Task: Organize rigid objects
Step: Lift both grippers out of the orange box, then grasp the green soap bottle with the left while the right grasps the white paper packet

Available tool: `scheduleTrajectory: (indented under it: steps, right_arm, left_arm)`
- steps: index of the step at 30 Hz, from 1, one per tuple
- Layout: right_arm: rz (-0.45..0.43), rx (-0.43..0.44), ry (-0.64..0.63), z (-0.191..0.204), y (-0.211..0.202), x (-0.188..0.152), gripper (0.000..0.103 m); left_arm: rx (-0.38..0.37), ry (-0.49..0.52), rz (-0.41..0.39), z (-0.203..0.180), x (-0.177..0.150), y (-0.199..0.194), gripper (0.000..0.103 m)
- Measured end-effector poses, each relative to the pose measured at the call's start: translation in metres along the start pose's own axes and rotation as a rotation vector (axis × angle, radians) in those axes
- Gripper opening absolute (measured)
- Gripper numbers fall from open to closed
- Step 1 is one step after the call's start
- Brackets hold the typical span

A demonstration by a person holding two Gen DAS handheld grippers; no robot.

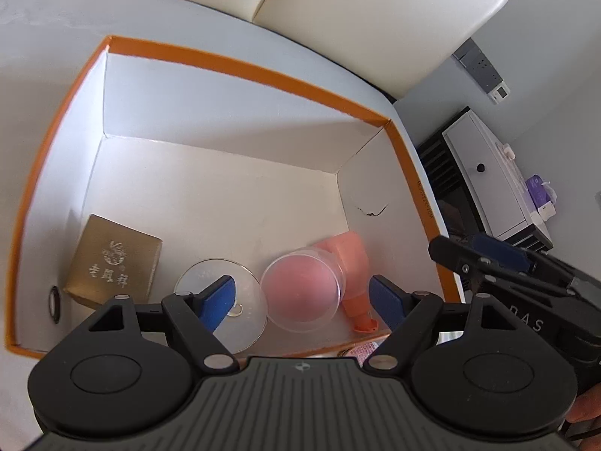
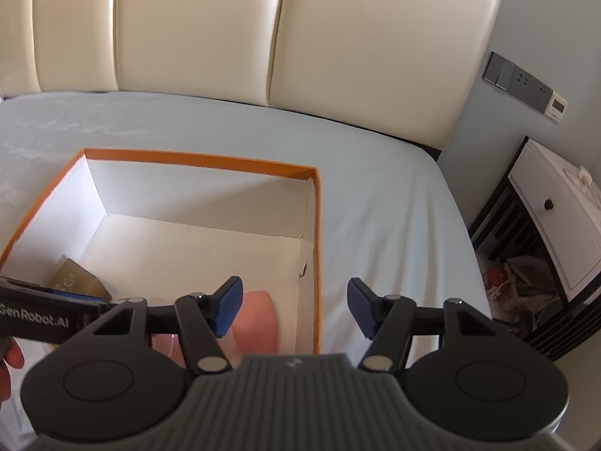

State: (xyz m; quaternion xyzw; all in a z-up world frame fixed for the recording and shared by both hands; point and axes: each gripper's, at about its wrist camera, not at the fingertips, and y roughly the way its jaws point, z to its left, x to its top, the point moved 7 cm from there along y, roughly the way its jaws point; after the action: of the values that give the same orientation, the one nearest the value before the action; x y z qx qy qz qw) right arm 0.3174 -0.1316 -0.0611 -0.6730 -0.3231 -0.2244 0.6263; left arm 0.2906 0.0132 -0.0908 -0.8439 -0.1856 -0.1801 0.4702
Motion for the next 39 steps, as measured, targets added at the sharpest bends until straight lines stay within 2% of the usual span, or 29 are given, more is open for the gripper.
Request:
scheduleTrajectory:
  steps: [5,8,12,15,18,24,26,31,34,39]
  right_arm:
    - [-0.010,0.042,0.054,0.000,-0.014,-0.018,0.062]
    - [-0.012,0.071,0.088,0.001,-0.021,-0.030,0.061]
    - [-0.010,0.086,0.125,0.002,-0.030,-0.046,0.061]
    - [-0.025,0.093,0.148,0.005,-0.041,-0.058,0.061]
    - [-0.041,0.097,0.153,0.011,-0.052,-0.069,0.061]
    - [-0.031,0.102,0.166,0.025,-0.060,-0.094,0.060]
    - [-0.018,0.086,0.161,0.027,-0.060,-0.104,0.058]
    - [0.014,0.021,0.121,0.026,-0.056,-0.129,0.054]
    - [0.060,-0.015,0.120,0.020,-0.051,-0.144,0.051]
    - [0.153,-0.075,0.190,-0.002,-0.043,-0.157,0.050]
  left_arm:
    - [-0.007,0.010,-0.048,-0.006,-0.003,-0.021,0.089]
    - [-0.013,-0.010,-0.082,-0.004,-0.011,-0.036,0.083]
    - [-0.007,-0.004,-0.173,-0.004,-0.023,-0.060,0.079]
    - [-0.054,-0.037,-0.176,-0.004,-0.034,-0.072,0.078]
    - [-0.039,-0.032,-0.187,-0.003,-0.048,-0.078,0.076]
    - [0.000,-0.033,-0.113,-0.001,-0.082,-0.061,0.069]
    - [0.001,-0.030,-0.091,-0.002,-0.090,-0.054,0.065]
    - [0.000,-0.013,-0.056,-0.012,-0.106,-0.038,0.065]
    - [-0.001,-0.011,-0.011,-0.015,-0.116,-0.024,0.065]
    - [0.022,0.046,0.033,-0.021,-0.127,-0.014,0.065]
